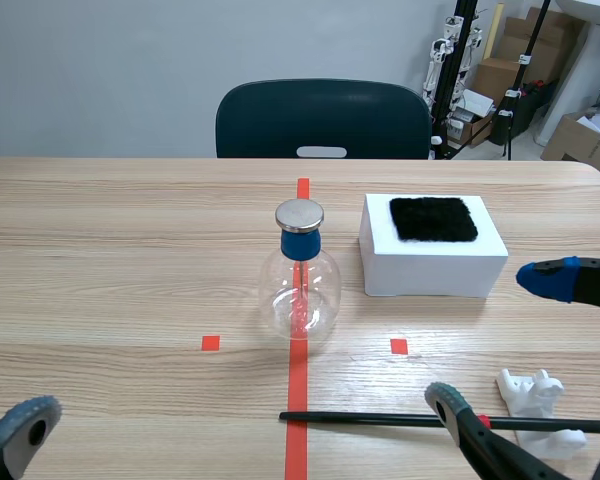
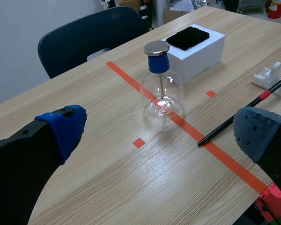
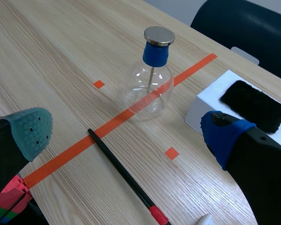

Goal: Do the electroscope experiment. return to the home posture

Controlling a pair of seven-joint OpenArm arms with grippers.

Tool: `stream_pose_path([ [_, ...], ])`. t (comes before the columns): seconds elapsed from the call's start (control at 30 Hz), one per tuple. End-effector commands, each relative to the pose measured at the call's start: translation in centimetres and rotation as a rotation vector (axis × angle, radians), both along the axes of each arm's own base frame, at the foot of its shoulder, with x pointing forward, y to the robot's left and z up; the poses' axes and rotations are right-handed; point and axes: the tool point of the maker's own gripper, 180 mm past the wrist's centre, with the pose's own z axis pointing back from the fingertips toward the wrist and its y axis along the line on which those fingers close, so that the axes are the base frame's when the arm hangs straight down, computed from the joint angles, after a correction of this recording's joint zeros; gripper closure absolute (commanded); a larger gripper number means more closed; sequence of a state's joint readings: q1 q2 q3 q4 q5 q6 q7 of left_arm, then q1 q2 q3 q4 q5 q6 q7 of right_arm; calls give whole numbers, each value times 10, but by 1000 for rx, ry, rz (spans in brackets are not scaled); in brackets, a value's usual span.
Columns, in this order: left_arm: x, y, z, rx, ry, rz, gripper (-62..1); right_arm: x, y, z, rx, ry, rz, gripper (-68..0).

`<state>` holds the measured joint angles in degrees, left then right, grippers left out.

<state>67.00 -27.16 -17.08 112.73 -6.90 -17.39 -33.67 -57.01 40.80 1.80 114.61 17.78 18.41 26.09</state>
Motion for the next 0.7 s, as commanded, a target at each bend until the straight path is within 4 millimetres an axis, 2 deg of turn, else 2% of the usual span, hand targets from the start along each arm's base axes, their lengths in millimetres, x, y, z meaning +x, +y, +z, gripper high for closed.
stream_pose_path([
  [0.0,1,-2,7,-12,-20,-6,-623,4,3,13,29,-45,15,-679],
  [0.67,1,-2,7,-12,-19,-6,-623,4,4,15,38,-54,16,-679],
])
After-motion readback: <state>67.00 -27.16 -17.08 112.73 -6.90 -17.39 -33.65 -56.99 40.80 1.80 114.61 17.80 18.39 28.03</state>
